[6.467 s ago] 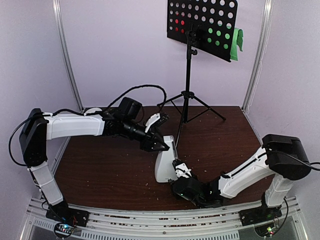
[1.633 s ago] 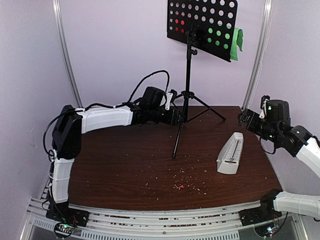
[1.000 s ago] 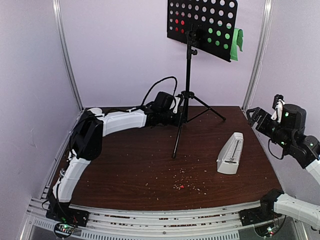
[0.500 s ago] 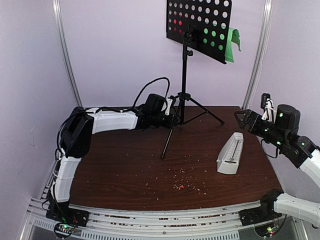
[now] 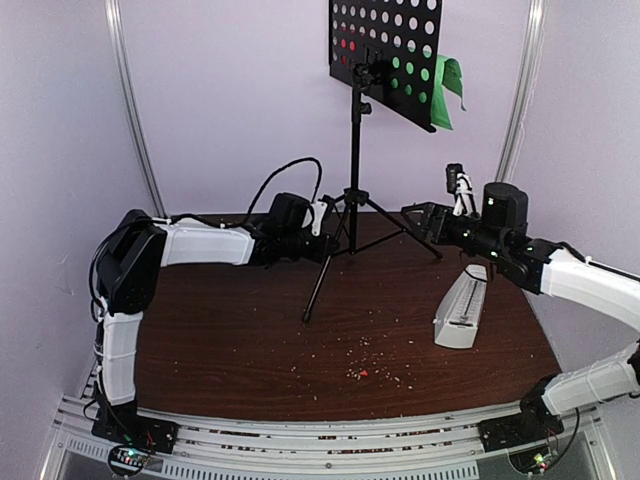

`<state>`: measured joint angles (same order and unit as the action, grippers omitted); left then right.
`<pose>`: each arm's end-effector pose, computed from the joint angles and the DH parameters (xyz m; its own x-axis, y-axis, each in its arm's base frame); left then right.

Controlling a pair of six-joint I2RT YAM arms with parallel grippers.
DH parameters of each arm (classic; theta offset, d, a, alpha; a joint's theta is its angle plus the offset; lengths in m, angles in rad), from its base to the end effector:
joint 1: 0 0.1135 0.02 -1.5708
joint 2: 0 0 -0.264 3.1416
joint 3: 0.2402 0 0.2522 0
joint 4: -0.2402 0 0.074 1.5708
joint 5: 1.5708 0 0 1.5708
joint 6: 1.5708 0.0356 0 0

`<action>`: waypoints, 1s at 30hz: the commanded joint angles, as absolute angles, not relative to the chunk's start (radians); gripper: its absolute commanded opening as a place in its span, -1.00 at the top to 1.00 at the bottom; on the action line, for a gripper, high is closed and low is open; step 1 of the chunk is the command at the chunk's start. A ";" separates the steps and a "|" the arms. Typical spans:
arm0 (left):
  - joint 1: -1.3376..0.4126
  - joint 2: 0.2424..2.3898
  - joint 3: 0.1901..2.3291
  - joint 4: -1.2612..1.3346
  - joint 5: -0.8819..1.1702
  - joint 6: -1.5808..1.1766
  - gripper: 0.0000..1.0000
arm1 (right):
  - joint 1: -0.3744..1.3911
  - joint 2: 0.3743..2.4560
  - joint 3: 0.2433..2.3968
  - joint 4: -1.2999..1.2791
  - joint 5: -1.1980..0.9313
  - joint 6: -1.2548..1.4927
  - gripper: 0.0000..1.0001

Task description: Pack up the instrument practice props

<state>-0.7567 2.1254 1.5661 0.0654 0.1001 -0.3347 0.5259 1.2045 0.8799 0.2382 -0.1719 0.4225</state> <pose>0.3574 -0.3423 0.2069 -0.5710 0.0896 -0.8161 0.5924 0.7332 -0.3340 0.2438 0.1485 0.3293 -0.3313 0.2748 -0.9026 -0.5549 0.7169 0.4220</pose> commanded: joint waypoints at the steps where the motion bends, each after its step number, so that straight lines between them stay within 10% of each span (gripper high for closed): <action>1: -0.810 1.998 1.492 0.131 0.299 -0.259 1.00 | 0.576 1.296 1.005 0.334 -0.147 0.374 -0.61; 19: -0.805 1.879 1.294 0.175 0.394 -0.215 1.00 | 0.769 1.610 1.192 0.407 0.274 0.477 -0.65; 30: -0.673 1.726 1.131 0.068 0.720 -0.108 1.00 | 0.837 1.491 1.062 0.406 0.014 0.443 -0.81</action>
<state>-0.7162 1.8229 1.1603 0.0761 0.4992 -0.1974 0.8127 1.5772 1.1168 0.3950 0.1322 0.4473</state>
